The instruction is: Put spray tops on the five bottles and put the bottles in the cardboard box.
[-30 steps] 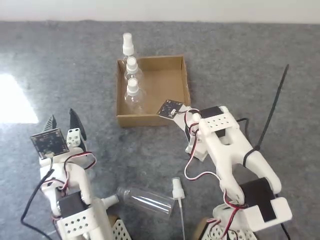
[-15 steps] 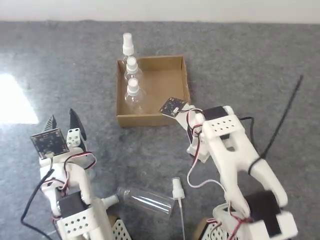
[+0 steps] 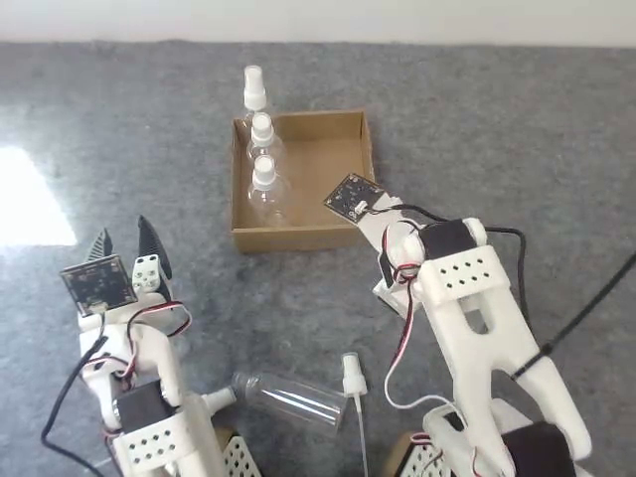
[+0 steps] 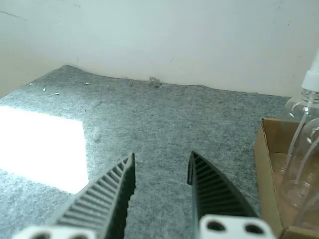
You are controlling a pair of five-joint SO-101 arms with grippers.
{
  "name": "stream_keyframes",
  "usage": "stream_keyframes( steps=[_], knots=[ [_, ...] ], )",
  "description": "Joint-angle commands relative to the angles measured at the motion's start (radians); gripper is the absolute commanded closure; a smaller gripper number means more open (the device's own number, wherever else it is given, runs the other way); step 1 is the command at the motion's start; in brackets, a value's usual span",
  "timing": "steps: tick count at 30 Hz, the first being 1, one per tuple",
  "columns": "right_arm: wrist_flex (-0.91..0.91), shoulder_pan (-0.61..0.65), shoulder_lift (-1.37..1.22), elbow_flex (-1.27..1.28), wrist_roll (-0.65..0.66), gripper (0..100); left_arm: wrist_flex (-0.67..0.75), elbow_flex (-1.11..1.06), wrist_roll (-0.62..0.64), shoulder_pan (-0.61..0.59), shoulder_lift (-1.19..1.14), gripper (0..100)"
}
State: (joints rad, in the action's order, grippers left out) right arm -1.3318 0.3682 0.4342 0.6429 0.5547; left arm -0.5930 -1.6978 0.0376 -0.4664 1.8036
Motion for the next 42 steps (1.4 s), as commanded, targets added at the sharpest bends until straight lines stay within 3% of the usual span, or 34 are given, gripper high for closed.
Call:
stream_keyframes(
  steps=[1,22,33,42],
  knots=[
    [0.004,0.007,0.096,0.021,-0.041,83.0,0.021,0.013,0.002,-0.003,0.015,84],
    [0.134,-0.005,0.351,0.206,-0.216,83.0,0.021,0.013,0.002,-0.002,0.015,84],
    [0.142,-0.090,0.438,0.206,-0.298,83.0,0.020,0.013,0.002,-0.002,0.015,84],
    [0.263,-0.156,0.438,0.276,-0.334,83.0,0.020,0.013,0.002,-0.002,0.015,84]
  ],
)
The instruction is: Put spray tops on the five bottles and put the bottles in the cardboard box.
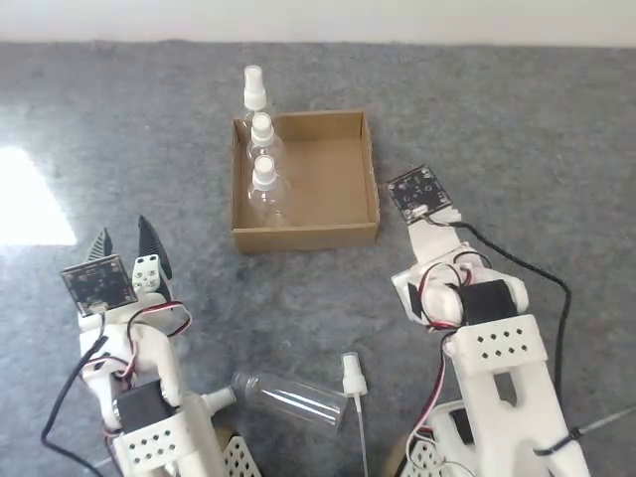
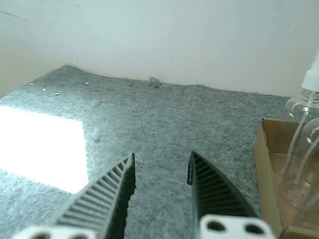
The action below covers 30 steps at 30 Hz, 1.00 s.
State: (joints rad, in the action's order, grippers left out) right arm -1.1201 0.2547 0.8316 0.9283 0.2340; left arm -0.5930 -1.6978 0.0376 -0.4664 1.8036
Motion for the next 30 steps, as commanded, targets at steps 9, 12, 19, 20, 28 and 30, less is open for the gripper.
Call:
stream_keyframes(
  steps=[9,12,19,20,28,30],
  knots=[
    [0.151,-0.101,0.041,0.041,-0.069,83.0,0.023,0.013,0.002,-0.002,0.015,84],
    [0.156,-0.102,0.041,0.041,-0.097,83.0,0.025,0.013,0.002,-0.002,0.015,84],
    [0.220,-0.166,0.041,0.071,-0.103,83.0,0.025,0.013,0.002,-0.002,0.015,84],
    [0.240,-0.180,0.041,0.081,-0.103,83.0,0.025,0.013,0.002,-0.002,0.015,84],
    [0.300,-0.231,0.041,0.107,-0.164,83.0,0.026,0.018,0.003,0.009,0.015,84],
    [0.323,-0.231,0.041,0.121,-0.161,83.0,0.026,0.019,0.003,0.032,0.015,84]
  ],
)
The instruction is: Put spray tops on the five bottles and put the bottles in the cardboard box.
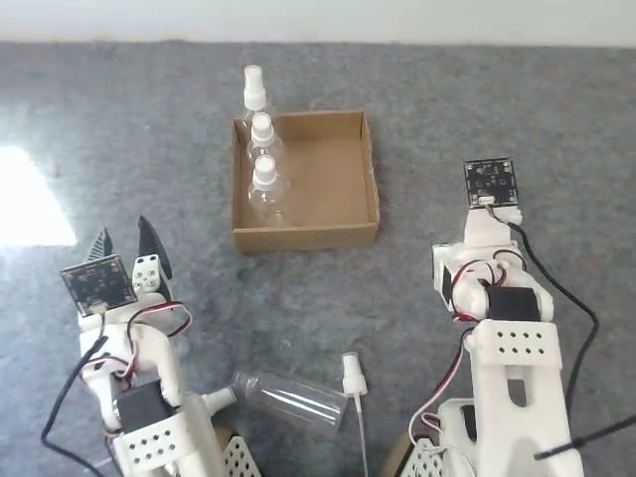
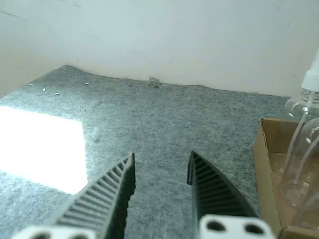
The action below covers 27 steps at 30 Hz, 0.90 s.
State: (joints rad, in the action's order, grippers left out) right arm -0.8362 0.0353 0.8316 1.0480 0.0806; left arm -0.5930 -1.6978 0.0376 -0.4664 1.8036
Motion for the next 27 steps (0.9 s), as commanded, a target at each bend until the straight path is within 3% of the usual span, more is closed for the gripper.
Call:
stream_keyframes(
  steps=[1,10,27],
  knots=[
    [0.051,-0.012,0.041,0.006,-0.005,83.0,0.026,0.019,0.003,0.044,0.015,84],
    [0.122,-0.044,0.041,0.043,-0.008,83.0,0.017,0.101,0.003,0.084,0.015,84],
    [0.117,-0.045,0.041,0.048,-0.005,83.0,-0.318,0.453,0.005,0.135,0.011,83]
  ],
)
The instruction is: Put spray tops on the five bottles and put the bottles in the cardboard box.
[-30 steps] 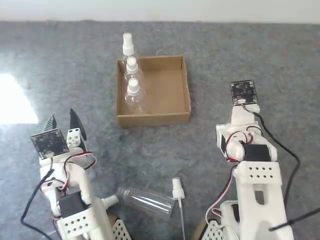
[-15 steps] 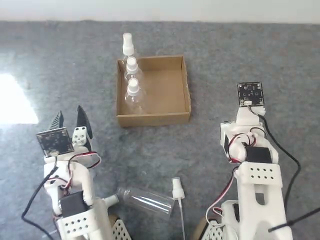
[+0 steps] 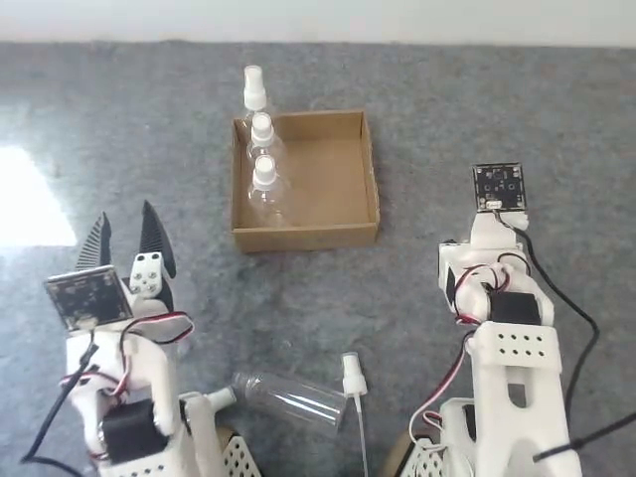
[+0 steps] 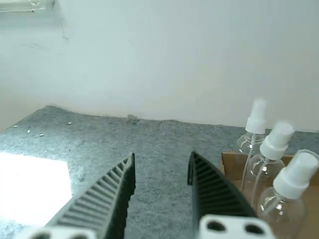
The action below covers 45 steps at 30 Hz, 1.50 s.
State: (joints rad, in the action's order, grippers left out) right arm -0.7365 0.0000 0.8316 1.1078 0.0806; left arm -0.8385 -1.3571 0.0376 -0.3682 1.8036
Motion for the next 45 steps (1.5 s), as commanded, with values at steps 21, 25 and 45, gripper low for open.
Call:
stream_keyframes(
  steps=[21,25,45],
  knots=[
    [0.025,-0.010,0.031,-0.012,-0.008,83.0,-0.304,0.291,-0.046,0.334,0.006,84],
    [0.025,-0.010,0.031,-0.012,-0.009,83.0,-0.305,0.291,-0.066,0.385,0.006,84],
    [0.119,-0.064,0.030,0.031,-0.011,83.0,-0.422,0.364,-0.061,0.601,-0.358,81]
  ],
)
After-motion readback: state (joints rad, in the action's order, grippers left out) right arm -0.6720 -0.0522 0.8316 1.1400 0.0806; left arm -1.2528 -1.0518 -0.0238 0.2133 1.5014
